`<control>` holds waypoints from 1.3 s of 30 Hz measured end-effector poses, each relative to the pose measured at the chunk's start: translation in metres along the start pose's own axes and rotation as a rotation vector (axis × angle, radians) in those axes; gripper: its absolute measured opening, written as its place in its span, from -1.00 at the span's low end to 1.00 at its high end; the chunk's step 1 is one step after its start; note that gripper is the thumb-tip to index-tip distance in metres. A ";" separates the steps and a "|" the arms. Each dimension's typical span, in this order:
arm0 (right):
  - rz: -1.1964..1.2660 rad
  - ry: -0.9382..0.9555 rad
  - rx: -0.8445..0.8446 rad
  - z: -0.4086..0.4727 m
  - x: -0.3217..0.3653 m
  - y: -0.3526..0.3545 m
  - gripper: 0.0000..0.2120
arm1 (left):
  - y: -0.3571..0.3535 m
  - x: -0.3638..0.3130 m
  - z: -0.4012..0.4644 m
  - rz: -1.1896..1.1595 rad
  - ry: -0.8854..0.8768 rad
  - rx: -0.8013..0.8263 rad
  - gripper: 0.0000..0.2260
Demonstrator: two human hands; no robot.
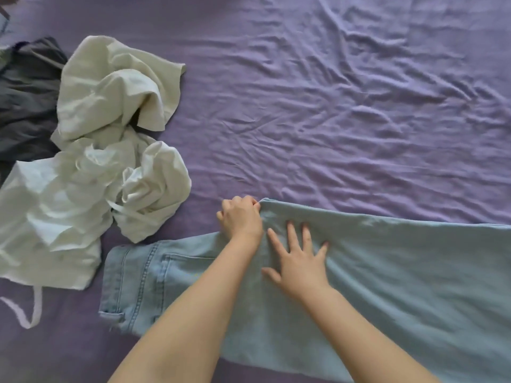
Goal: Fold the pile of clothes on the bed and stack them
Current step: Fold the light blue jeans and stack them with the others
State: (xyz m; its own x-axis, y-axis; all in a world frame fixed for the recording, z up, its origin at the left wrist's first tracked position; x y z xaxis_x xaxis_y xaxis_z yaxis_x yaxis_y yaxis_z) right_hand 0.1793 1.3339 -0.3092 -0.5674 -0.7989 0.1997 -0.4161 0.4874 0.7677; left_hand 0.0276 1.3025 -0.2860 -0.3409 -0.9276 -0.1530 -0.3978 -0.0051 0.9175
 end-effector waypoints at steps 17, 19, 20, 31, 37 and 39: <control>-0.007 0.184 -0.043 -0.046 0.151 -0.022 -0.29 | 0.045 0.280 -0.093 -0.231 0.334 -0.034 -0.10; 0.051 0.190 -0.040 -0.055 0.185 -0.035 -0.31 | 0.036 0.307 -0.091 -0.398 0.445 0.101 -0.09; 0.079 0.175 -0.027 -0.056 0.196 -0.043 -0.32 | 0.032 0.314 -0.090 -0.426 0.446 0.145 -0.13; 0.153 0.122 0.160 -0.047 0.205 -0.057 -0.29 | 0.032 0.295 -0.109 -1.346 0.466 0.558 -0.51; 1.102 0.142 -0.041 -0.076 0.213 0.035 -0.42 | 0.059 0.244 -0.132 -1.659 0.248 0.596 -0.33; 1.216 0.155 -0.053 -0.093 0.216 0.056 -0.43 | 0.068 0.218 -0.141 -1.677 0.172 0.592 -0.36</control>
State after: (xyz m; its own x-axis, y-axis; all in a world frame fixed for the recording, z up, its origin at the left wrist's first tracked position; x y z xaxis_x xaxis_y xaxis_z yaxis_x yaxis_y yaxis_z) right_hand 0.0992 1.1562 -0.1667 -0.4743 0.1305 0.8706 0.3568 0.9326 0.0546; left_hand 0.0462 1.0471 -0.2054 0.7787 -0.0965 -0.6199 -0.4273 -0.8050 -0.4115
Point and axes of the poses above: each hand's wrist, its own z-axis towards the middle knuckle, its own y-axis out of the back of the hand, x = y × z, the point moved 8 cm from there along z, towards the middle knuckle
